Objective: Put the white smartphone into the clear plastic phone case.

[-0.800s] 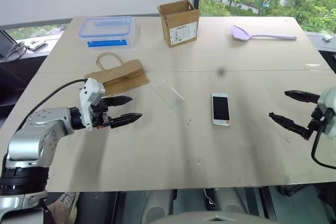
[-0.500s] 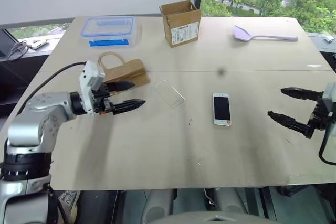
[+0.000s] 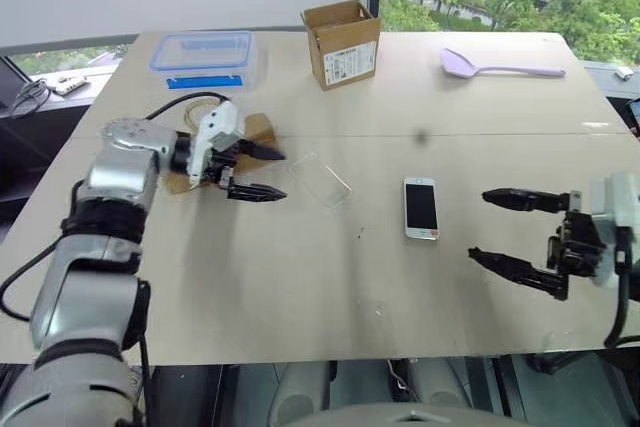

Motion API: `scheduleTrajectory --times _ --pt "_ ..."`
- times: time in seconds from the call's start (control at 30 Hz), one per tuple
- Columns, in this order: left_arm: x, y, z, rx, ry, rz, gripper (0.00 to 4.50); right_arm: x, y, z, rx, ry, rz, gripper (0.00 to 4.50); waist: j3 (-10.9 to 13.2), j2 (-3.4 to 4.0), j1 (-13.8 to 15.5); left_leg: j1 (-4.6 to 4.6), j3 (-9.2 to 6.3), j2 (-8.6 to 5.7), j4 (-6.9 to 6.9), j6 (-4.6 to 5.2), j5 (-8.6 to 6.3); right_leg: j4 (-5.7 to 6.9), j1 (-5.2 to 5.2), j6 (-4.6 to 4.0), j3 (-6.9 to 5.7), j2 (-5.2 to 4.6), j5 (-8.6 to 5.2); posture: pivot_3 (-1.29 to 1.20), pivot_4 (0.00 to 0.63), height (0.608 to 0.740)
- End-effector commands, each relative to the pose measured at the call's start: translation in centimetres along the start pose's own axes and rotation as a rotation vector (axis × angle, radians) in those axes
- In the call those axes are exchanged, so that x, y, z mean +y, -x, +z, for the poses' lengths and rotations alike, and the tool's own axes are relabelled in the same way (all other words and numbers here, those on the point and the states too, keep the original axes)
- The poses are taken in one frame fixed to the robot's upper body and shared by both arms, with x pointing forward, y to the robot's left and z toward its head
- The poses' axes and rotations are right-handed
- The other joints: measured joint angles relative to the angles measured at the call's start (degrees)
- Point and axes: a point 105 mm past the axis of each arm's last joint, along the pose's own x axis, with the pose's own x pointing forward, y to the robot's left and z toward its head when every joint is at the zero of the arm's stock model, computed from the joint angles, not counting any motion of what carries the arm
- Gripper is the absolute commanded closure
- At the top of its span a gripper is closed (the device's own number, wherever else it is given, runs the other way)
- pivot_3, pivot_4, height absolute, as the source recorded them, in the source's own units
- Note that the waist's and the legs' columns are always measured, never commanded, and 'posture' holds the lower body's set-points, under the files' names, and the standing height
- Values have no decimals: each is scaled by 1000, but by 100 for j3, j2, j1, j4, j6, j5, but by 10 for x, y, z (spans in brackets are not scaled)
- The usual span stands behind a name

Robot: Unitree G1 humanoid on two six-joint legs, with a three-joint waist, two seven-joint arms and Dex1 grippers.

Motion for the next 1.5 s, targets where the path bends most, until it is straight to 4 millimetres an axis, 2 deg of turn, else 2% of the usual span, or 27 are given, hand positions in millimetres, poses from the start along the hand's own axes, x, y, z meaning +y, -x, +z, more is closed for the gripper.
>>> scheduleTrajectory --times 0.03,0.13,0.37,0.47,0.5,0.53,0.63,0.73,0.77,0.93,1.07,1.2,1.37,1.43,1.5 --pt "6 -3 0 61 -78 -18 70 7 -2 12 -35 34 0 0 1 -2 -5 -1 -1 0 0 0 0 0 0 2 0 0 2 0 150 740" --pt "8 -9 -5 108 -117 -44 70 11 -4 13 -42 29 -5 0 2 -4 -8 -5 -3 -1 0 4 -3 1 -1 21 -2 1 12 0 150 740" --pt "7 -40 -18 218 -170 -119 70 18 -7 12 -50 20 -34 0 5 -9 -12 -8 -1 -3 4 9 -6 -1 -1 24 -2 1 12 0 150 740" --pt "9 -46 -27 286 -188 -104 910 19 -8 12 -49 23 -45 0 6 -12 -15 -7 -3 -3 5 9 -6 2 -1 25 -3 2 12 0 150 740" --pt "11 -48 -28 297 -200 -82 1498 18 -7 11 -47 28 -57 0 6 -12 -20 -6 -5 -3 5 9 -6 3 -1 25 -4 3 12 0 150 740" --pt "10 -48 -29 296 -189 -92 1819 17 -7 10 -45 33 -74 0 6 -12 -23 -4 -3 -3 5 9 -6 4 -1 25 -3 3 13 0 150 740" --pt "9 -49 -26 258 -157 -92 3177 17 -4 10 -48 33 -113 0 6 -12 -23 -2 -4 -2 5 9 -6 7 0 25 -3 4 12 0 150 740" --pt "7 -47 -19 203 -129 -112 4231 19 -3 7 -37 32 -127 0 6 -12 -21 -3 -4 -2 5 9 -6 7 0 25 -3 4 12 0 150 740" --pt "7 -45 -16 187 -117 -118 4442 20 -3 4 -23 26 -135 0 6 -12 -22 -3 -2 -2 5 9 -6 7 0 25 -3 5 12 0 150 740" --pt "3 -47 0 121 -29 -123 4442 17 -4 -6 64 16 -186 0 6 -12 -24 -4 -5 -1 7 9 -6 9 0 25 -3 4 12 0 150 740" --pt "-17 -54 -3 178 34 -128 4442 18 -11 -7 59 5 -188 0 5 -10 -53 -2 -5 8 7 9 -6 12 -1 23 0 4 12 0 150 740" --pt "-33 -70 -1 185 29 -84 4442 22 -19 -10 57 -2 -178 0 5 -10 -23 3 -5 16 6 9 -6 17 0 22 2 4 12 0 150 740" --pt "-39 -88 13 164 12 -37 4442 21 -19 -13 75 1 -192 0 5 -10 31 1 -9 12 13 9 -5 15 4 21 -3 3 10 0 150 740" --pt "-38 -89 21 126 -40 -19 4442 23 -19 -14 84 8 -193 0 5 -10 17 2 -7 10 17 9 -5 14 7 22 -1 3 10 0 150 740" --pt "-32 -80 30 45 -44 -34 4442 25 -18 -15 88 11 -193 0 5 -10 5 5 -7 8 16 9 -6 16 7 23 -1 3 11 0 150 740"
